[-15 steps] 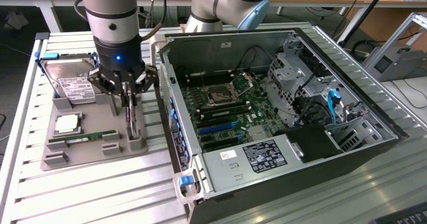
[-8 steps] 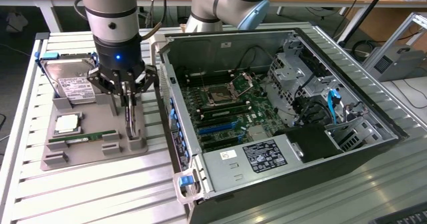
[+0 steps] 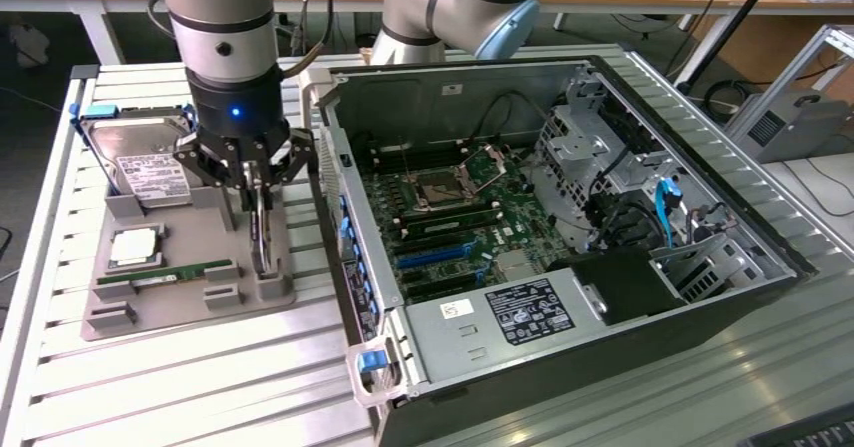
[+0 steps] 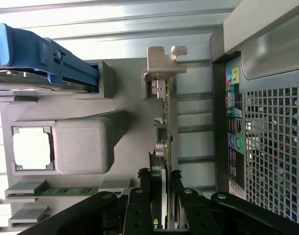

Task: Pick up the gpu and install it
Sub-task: 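Pick up the gpu and move the gpu toward the slot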

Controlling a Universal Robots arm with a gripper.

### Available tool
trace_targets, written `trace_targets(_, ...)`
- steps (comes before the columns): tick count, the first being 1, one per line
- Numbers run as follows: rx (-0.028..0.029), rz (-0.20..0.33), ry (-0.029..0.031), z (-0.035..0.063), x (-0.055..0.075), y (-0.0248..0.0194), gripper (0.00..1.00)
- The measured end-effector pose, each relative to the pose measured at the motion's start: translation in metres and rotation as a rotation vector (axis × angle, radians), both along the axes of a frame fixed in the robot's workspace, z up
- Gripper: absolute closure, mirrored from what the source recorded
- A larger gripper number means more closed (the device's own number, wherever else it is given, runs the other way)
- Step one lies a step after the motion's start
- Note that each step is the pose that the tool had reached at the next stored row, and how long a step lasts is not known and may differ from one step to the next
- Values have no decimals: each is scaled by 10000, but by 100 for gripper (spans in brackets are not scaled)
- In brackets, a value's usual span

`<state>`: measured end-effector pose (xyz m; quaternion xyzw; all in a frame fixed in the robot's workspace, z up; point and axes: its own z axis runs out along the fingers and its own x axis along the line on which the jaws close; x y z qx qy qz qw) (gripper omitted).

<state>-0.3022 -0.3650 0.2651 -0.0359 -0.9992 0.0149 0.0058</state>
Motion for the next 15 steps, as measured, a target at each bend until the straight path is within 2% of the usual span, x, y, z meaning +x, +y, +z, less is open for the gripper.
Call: trace_targets(15,0,0,0,43,0,0,73)
